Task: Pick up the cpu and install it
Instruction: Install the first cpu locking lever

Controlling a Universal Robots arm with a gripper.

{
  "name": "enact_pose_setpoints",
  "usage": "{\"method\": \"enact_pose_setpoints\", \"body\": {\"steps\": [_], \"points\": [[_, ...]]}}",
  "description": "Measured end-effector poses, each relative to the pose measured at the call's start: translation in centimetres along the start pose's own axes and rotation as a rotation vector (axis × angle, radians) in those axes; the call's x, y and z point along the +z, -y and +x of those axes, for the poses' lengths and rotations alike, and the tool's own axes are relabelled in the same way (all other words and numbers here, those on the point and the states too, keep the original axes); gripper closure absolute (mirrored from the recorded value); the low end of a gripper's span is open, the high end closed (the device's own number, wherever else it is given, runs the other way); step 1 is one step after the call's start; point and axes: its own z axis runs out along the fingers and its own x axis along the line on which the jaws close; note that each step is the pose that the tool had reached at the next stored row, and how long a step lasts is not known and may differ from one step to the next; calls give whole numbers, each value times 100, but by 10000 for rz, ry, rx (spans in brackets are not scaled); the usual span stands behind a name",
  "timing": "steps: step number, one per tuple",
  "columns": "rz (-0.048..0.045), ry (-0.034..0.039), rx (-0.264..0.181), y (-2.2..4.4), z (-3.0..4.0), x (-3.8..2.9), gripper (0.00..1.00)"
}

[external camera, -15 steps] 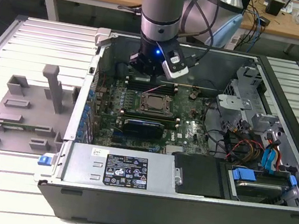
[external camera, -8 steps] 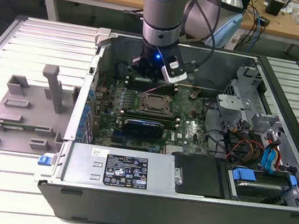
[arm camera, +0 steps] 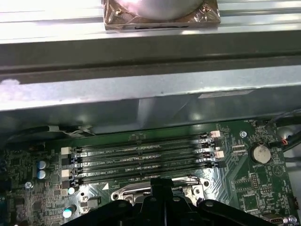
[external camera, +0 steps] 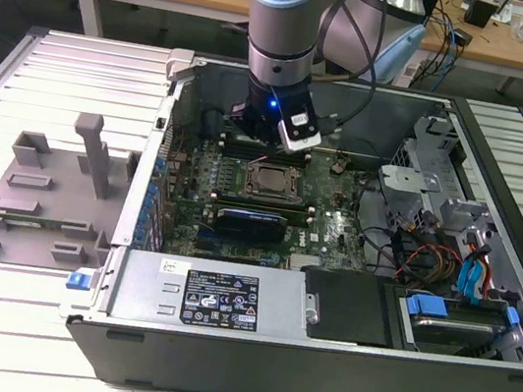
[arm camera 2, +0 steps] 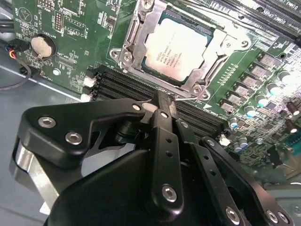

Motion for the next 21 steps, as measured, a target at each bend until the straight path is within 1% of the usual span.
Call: {"method": "enact_pose_setpoints", "body": {"steps": [2,5,8,9,10,11,12,17,21], "points": [[9,11,80,-6,1,26,89],[14,21,131,-10,1,43,89],[19,36,195,-28,1,65,89],[31,54,276,-27,-1,71,89],[44,83,416,-26,0,79,89],[78,159,767,-22,1,97,89],[118,253,1203,-18,3,114,89],[138,302,1432,-43,6,122,89],[173,384,1809,-78,12,135,89]]}}
